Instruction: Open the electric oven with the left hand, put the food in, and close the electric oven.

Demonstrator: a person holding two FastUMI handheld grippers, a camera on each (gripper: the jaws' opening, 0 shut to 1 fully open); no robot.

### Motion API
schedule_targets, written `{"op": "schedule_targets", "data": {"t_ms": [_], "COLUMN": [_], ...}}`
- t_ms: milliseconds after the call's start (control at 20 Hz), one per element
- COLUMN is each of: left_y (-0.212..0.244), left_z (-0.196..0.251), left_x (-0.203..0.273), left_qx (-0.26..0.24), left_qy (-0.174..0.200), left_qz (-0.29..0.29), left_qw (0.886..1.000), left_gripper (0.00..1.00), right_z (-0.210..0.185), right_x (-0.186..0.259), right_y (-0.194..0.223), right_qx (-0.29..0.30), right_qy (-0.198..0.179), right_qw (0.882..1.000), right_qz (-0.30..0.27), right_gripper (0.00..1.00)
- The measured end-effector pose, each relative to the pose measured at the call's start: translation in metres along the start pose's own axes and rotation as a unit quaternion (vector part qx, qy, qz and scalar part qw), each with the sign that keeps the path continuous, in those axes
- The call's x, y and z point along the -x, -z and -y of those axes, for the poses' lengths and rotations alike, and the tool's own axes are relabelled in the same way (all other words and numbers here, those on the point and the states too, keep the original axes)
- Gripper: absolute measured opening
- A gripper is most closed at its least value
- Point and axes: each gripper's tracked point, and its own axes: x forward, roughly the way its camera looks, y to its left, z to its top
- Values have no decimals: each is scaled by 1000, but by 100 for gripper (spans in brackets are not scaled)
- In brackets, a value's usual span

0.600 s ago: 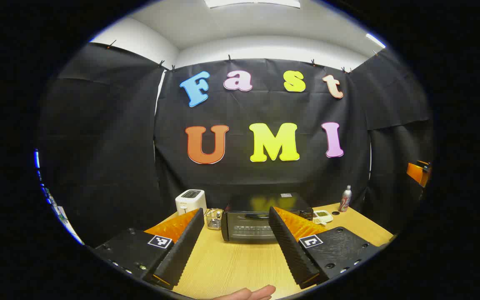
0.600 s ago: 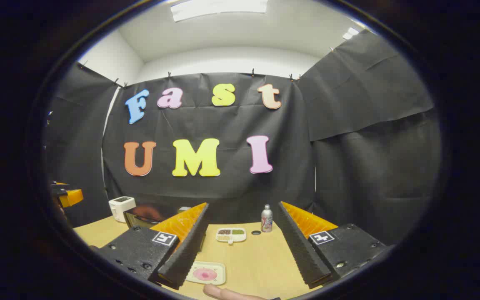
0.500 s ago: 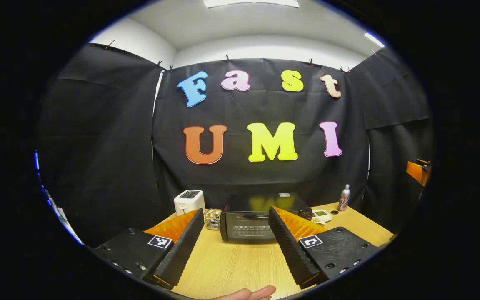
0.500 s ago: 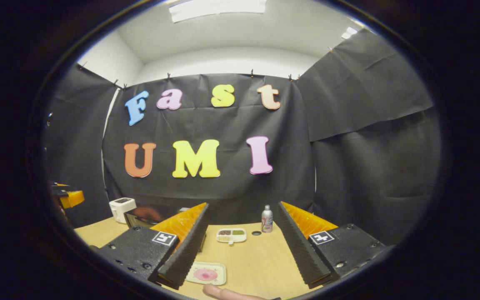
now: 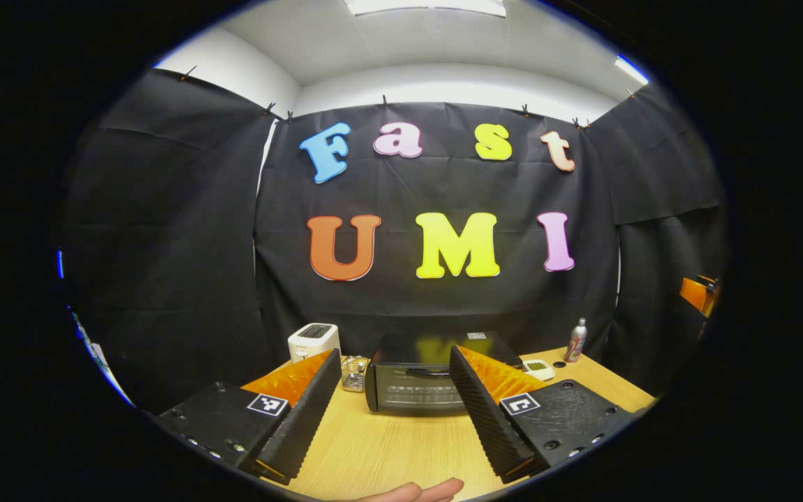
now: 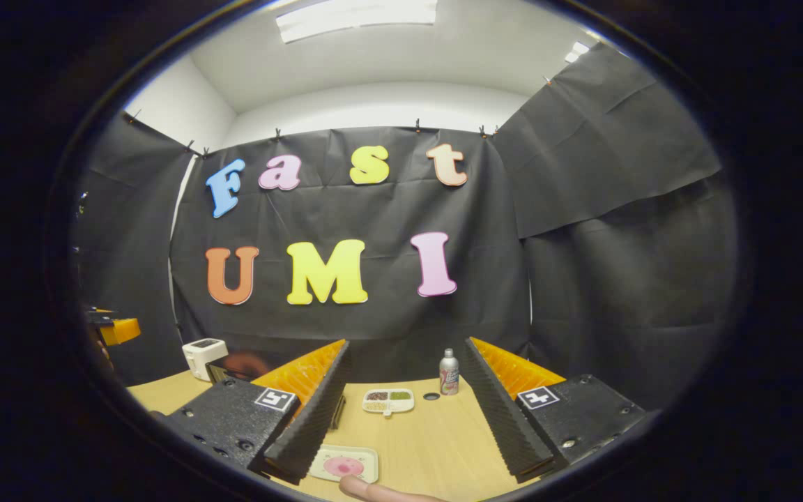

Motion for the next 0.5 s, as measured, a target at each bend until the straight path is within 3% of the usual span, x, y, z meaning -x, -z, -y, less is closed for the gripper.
{"op": "schedule_targets", "data": {"t_ms": [150, 250, 450, 500], "left_y": [9, 18, 43, 52], "left_z": [10, 23, 50, 55], "left_x": [-39, -66, -122, -134], "left_qx": [-1, 0, 24, 29], "left_qy": [1, 19, 53, 58], "left_qz": [-14, -29, -72, -82], "left_qw": [1000, 999, 996, 995], "left_gripper": [95, 95, 95, 95], "right_z": [1, -2, 2, 3], "right_x": [-14, -23, -46, -49], "right_y": [-1, -3, -4, -3], "right_qx": [4, 8, 17, 19], "right_qy": [0, -2, 1, 2], "right_qw": [1000, 1000, 1000, 1000], "right_qz": [0, 0, 3, 4], "right_gripper": [96, 100, 100, 96]}}
